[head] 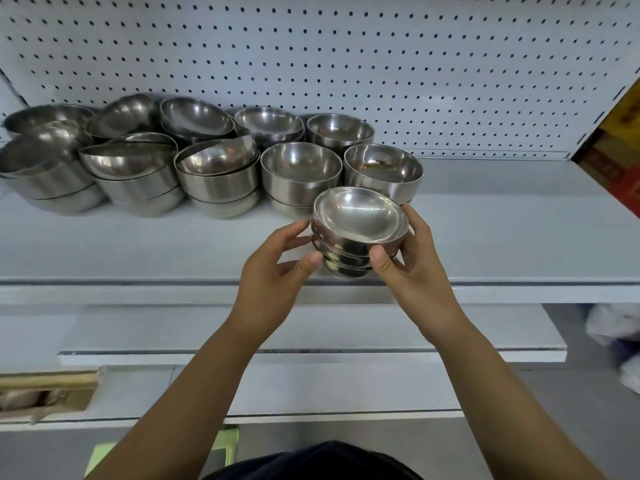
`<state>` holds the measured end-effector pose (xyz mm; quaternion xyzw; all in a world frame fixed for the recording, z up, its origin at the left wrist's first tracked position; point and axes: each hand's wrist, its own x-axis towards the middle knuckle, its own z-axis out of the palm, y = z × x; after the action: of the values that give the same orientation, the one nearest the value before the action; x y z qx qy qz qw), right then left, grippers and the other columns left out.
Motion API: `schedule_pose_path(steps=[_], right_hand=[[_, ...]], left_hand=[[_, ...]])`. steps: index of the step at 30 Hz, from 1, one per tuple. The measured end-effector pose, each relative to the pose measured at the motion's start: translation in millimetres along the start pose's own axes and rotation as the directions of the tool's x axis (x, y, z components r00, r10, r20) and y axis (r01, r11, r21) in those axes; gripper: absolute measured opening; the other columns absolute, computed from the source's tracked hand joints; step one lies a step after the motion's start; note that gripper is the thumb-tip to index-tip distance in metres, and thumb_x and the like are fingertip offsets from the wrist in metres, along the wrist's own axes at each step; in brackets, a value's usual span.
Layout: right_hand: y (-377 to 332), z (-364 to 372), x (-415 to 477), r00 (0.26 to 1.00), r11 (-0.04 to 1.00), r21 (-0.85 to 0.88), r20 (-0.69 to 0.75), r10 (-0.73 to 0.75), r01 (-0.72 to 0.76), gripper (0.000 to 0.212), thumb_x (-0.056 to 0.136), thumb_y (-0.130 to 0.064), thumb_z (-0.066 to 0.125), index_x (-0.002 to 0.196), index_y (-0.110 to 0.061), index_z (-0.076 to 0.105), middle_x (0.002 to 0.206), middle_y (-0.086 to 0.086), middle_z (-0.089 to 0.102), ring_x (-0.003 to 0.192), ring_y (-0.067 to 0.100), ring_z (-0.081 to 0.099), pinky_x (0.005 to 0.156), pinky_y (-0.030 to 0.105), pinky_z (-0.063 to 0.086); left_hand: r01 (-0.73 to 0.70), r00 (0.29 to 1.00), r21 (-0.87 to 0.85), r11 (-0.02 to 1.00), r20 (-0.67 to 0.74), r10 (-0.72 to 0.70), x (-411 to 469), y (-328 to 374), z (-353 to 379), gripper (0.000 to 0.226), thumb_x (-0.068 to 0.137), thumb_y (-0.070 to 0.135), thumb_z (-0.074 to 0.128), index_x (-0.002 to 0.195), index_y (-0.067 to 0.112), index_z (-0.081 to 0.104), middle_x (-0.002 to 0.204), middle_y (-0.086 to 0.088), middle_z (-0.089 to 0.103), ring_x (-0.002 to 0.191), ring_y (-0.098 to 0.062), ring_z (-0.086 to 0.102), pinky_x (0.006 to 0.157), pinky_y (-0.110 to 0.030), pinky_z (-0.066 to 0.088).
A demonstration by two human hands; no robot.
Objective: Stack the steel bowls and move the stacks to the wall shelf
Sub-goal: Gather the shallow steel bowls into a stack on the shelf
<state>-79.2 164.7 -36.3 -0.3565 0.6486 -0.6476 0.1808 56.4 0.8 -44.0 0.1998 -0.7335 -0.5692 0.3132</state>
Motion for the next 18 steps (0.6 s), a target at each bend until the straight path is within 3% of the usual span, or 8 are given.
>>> schedule_pose_path(steps=[2, 4, 7, 9, 11, 15, 18], right_hand=[[2, 0, 4, 1.000, 1.000, -0.005, 0.011, 0.019, -0.019, 0.078, 0.089, -0.043, 0.072, 0.153, -0.041, 0.029, 0.150, -0.015, 0.051, 0.136, 0.000, 0.049, 0.109, 0.024, 0.045], [3, 0, 6, 0.999, 0.999, -0.004, 0.019, 0.049, -0.049, 0.084, 0.083, -0.047, 0.073, 0.154, -0.042, 0.028, 0.147, -0.019, 0.052, 0.133, -0.001, 0.052, 0.108, 0.026, 0.047], [3, -2, 8, 0.997, 0.997, 0.006, 0.023, 0.078, -0.078, 0.091, 0.078, -0.049, 0.075, 0.155, -0.040, 0.028, 0.147, -0.020, 0.051, 0.133, -0.002, 0.052, 0.109, 0.026, 0.049], [3, -3, 11, 0.995, 0.996, 0.024, 0.053, 0.086, -0.087, 0.088, 0.078, -0.048, 0.076, 0.153, -0.042, 0.030, 0.148, -0.021, 0.049, 0.133, -0.004, 0.051, 0.107, 0.022, 0.049], [5, -2, 12, 0.992, 0.995, 0.036, 0.084, 0.093, -0.097, 0.083, 0.082, -0.045, 0.078, 0.151, -0.043, 0.031, 0.148, -0.022, 0.050, 0.133, -0.005, 0.050, 0.105, 0.021, 0.049], [11, 1, 17, 0.986, 0.993, 0.036, 0.129, 0.109, -0.115, 0.097, 0.076, -0.050, 0.083, 0.155, -0.039, 0.028, 0.142, -0.031, 0.052, 0.136, 0.000, 0.050, 0.109, 0.032, 0.049], [12, 4, 22, 0.981, 0.992, 0.043, 0.156, 0.113, -0.121, 0.101, 0.074, -0.047, 0.086, 0.156, -0.038, 0.028, 0.139, -0.032, 0.054, 0.135, 0.000, 0.052, 0.110, 0.033, 0.050]], left_hand=[[-0.015, 0.971, 0.167, 0.986, -0.231, 0.054, 1, 5, -8, 0.032, 0.096, 0.032, 0.069, 0.127, 0.027, 0.066, 0.117, 0.012, 0.069, 0.107, -0.008, 0.066, 0.083, -0.018, 0.052], [-0.047, 0.907, 0.325, 0.944, -0.381, 0.177, 9, 11, -22, 0.029, 0.096, 0.033, 0.069, 0.123, 0.024, 0.066, 0.116, 0.019, 0.063, 0.111, -0.008, 0.061, 0.089, -0.021, 0.050], [-0.095, 0.826, 0.509, 0.855, -0.439, 0.353, 35, 16, -49, 0.031, 0.096, 0.030, 0.070, 0.125, 0.024, 0.064, 0.124, 0.016, 0.059, 0.120, -0.017, 0.055, 0.101, -0.038, 0.048], [-0.078, 0.793, 0.607, 0.791, -0.443, 0.418, 55, 18, -65, 0.035, 0.096, 0.030, 0.068, 0.129, 0.019, 0.063, 0.134, 0.001, 0.059, 0.128, -0.018, 0.050, 0.112, -0.031, 0.036], [0.000, 0.798, 0.647, 0.762, -0.460, 0.390, 72, 21, -75, 0.042, 0.097, 0.031, 0.067, 0.135, 0.014, 0.061, 0.140, -0.007, 0.057, 0.133, -0.027, 0.045, 0.111, -0.016, 0.024], [0.128, 0.843, 0.663, 0.737, -0.464, 0.271, 95, 28, -84, 0.049, 0.099, 0.037, 0.064, 0.140, 0.010, 0.058, 0.144, -0.009, 0.055, 0.136, -0.035, 0.036, 0.109, -0.032, 0.026], [0.160, 0.881, 0.673, 0.722, -0.427, 0.202, 105, 29, -91, 0.041, 0.101, 0.039, 0.061, 0.130, 0.010, 0.065, 0.130, -0.009, 0.063, 0.135, -0.034, 0.035, 0.108, -0.036, 0.029]])
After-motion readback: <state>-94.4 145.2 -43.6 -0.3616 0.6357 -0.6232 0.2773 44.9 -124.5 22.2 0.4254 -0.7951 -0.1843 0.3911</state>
